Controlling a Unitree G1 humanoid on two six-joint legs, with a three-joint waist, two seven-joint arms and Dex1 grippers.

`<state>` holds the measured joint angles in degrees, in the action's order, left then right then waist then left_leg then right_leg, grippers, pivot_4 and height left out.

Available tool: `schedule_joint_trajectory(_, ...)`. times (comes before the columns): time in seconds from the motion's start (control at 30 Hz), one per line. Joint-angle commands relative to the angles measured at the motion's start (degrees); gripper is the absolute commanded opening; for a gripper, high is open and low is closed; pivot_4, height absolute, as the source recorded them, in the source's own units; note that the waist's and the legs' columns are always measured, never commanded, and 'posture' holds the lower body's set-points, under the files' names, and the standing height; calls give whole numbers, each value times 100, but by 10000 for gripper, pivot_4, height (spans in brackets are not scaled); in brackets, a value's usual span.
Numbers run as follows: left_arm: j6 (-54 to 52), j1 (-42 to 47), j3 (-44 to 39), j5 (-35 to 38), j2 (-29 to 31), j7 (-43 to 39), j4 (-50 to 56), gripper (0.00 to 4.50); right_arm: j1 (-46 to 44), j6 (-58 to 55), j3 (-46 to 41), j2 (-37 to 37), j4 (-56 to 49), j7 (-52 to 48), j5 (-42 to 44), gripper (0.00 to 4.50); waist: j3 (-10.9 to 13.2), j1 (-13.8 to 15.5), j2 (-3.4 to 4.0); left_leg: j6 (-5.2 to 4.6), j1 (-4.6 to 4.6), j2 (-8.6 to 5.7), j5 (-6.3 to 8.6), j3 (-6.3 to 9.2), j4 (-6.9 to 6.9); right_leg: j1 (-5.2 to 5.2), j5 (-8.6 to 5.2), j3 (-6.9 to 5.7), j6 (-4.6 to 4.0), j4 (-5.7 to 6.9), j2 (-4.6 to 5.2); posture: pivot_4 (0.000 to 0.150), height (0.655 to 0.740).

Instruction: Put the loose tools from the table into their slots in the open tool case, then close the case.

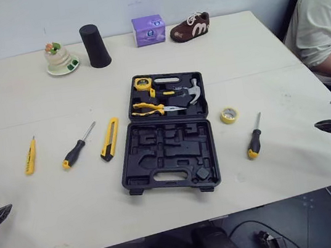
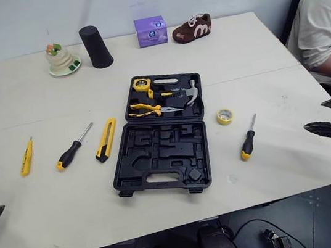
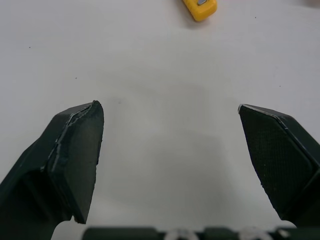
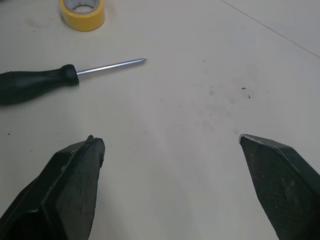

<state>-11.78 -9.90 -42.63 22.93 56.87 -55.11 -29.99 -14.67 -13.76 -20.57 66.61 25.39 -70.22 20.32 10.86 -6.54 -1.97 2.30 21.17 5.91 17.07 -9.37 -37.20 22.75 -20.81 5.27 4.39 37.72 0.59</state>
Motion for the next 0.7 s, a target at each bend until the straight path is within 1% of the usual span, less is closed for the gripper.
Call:
schedule_joint_trajectory(0.03, -74, -16, -62, 39, 106, 3, 234, 44883, -130, -87, -133, 27, -132, 107, 46, 45000, 0, -1, 0, 0, 0, 0, 0, 0, 0, 0, 0, 0, 0, 0, 0, 1500, 7311)
schedule_joint_trajectory(0.23, -335, -61, -41, 15, -2, 185, 567, 44883, -545, -278, 173, -28, -137, 258, -46, 45000, 0, -5, 0, 2, -3, 1, -2, 2, -3, 2, 0, 3, 0, 11, -2, 1500, 7311)
schedule_joint_trajectory(0.37, -402, -31, 3, 14, -14, 230, 676, 44883, -584, -151, 244, -13, -105, 221, -91, 45000, 1, 14, 2, 2, -1, 0, -2, -1, -3, 3, -1, 2, 0, 11, -2, 1500, 7311)
schedule_joint_trajectory(0.4, -407, -31, 12, 14, -19, 237, 693, 44883, -553, -145, 243, -9, -112, 206, -96, 45000, 4, 8, 12, 0, 4, -12, -3, 14, -1, -12, -1, -4, 0, 6, 2, 1500, 7311)
schedule_joint_trajectory(0.43, -413, -33, 16, 15, -21, 242, 703, 44883, -532, -145, 241, -7, -115, 196, -99, 45000, 17, -13, 35, -3, 7, -24, -8, 54, 1, -34, 0, -36, 1, -5, 12, 1500, 7311)
schedule_joint_trajectory(0.47, -417, -35, 21, 11, -26, 251, 713, 44883, -502, -161, 235, -1, -126, 173, -95, 45000, 19, -35, 44, -13, 28, -46, -19, 138, 15, -119, 0, -134, 3, -43, 39, 1500, 7311)
schedule_joint_trajectory(0.5, -424, -38, 22, 7, -30, 258, 724, 44883, -484, -173, 231, 3, -134, 158, -92, 45000, 25, -62, 54, -14, 25, -71, -30, 219, 21, -176, -2, -222, 2, -75, 67, 1500, 7311)
schedule_joint_trajectory(0.53, -422, -50, 33, -5, -36, 261, 737, 44883, -479, -269, 215, -1, -136, 160, -63, 45000, 25, -65, 54, -39, 24, -95, -48, 306, 40, -233, -10, -320, 3, -95, 111, 1500, 7304)
schedule_joint_trajectory(0.57, -423, -57, 48, -17, -37, 263, 742, 44883, -472, -298, 202, -3, -143, 166, -57, 45000, 23, -61, 53, -52, 20, -130, -69, 390, 62, -258, -21, -385, 9, -108, 152, 1500, 7304)
schedule_joint_trajectory(0.6, -423, -62, 57, -24, -37, 264, 745, 44883, -471, -313, 194, -5, -148, 173, -56, 45000, 17, -2, 39, -59, 5, -165, -103, 427, 75, -250, -27, -437, 14, -100, 193, 1500, 7304)
schedule_joint_trajectory(0.63, -416, -59, 75, -32, -34, 265, 739, 44883, -460, -305, 188, -1, -157, 173, -63, 45000, 18, 82, 40, -58, 17, -162, -104, 395, 66, -201, -32, -414, 8, -54, 209, 1500, 7304)
schedule_joint_trajectory(0.7, -417, -17, 118, -43, -26, 268, 724, 44883, -419, -293, 162, 12, -191, 169, -65, 45000, 18, 209, 40, -64, 37, -171, -105, 383, 41, -160, -40, -365, 5, -5, 221, 1500, 7304)
